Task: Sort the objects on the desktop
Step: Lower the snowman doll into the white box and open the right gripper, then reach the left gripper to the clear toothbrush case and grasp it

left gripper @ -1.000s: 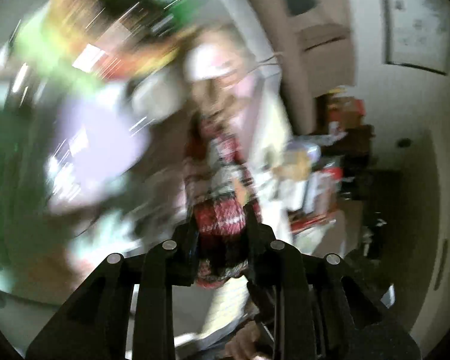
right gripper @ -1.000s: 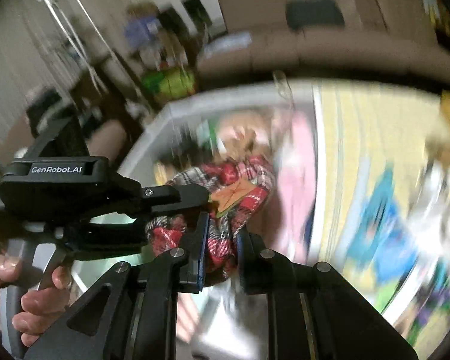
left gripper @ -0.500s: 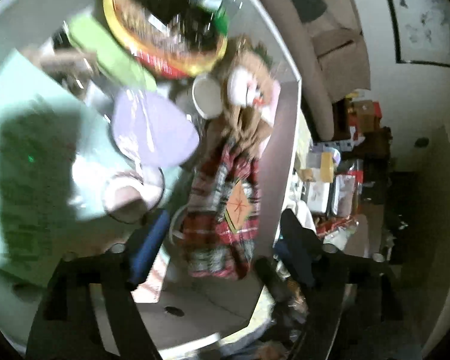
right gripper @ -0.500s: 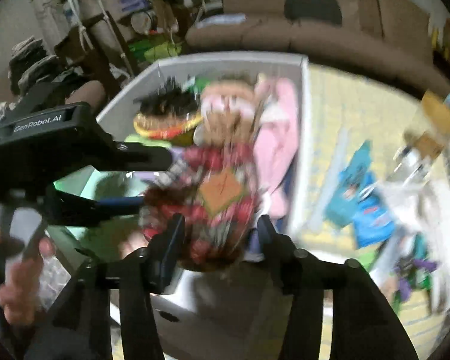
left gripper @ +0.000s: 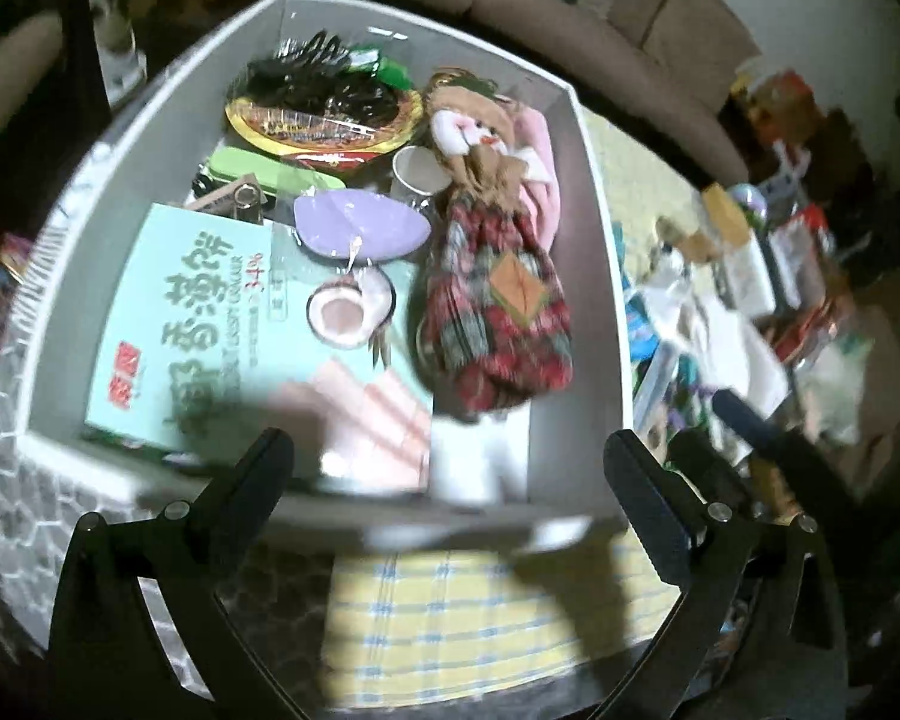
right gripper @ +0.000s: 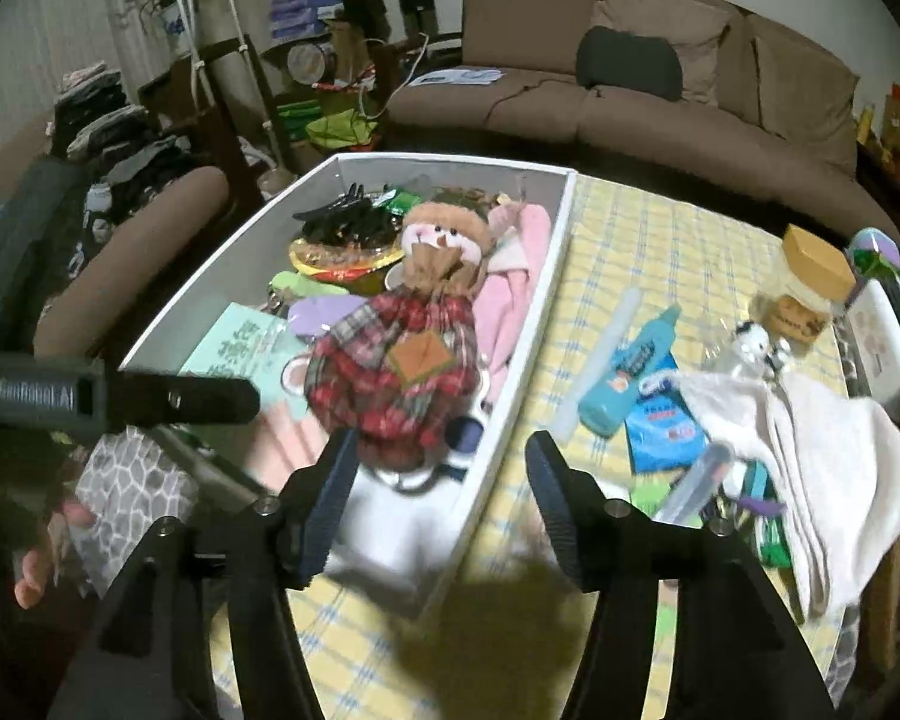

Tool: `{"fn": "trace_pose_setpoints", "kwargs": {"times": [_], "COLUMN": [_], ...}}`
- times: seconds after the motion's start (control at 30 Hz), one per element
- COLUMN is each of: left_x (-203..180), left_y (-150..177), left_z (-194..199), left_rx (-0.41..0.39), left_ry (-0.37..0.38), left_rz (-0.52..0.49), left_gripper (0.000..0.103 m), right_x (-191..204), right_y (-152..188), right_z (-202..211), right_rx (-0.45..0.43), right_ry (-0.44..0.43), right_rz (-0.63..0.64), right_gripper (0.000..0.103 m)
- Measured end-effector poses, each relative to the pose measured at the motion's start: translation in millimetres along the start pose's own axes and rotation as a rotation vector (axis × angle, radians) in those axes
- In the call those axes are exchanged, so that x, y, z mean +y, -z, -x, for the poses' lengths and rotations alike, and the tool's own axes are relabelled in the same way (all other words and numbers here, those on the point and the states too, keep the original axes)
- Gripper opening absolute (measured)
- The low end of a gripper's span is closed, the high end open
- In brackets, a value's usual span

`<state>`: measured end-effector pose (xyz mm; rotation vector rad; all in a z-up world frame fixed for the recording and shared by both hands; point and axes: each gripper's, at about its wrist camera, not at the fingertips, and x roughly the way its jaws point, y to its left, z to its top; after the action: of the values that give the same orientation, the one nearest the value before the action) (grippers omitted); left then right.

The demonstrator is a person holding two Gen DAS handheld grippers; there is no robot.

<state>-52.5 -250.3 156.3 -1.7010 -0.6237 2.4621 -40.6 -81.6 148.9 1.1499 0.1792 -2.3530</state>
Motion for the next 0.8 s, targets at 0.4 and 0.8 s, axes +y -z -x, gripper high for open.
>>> {"fn": "trace_pose_setpoints", "kwargs": {"times": [0.4, 0.8], "left_x": [-79, -172], "left_y": [80, 130], "left_z": [13, -47], "left_rx": [-0.106, -0.118], "left_ry": [-0.002, 0.01], "left_rz": [-0.184, -0.335], "left_gripper": [0.103, 0.103], "right_x": [-50, -170], "right_y": [72, 135], "right_z": [59, 109], "right_rx": [-0.05, -0.112], "right_ry": [-0.025, 0.054], "right_rz": [-0.115, -0.317], "right_gripper": [0.079, 0.079]}}
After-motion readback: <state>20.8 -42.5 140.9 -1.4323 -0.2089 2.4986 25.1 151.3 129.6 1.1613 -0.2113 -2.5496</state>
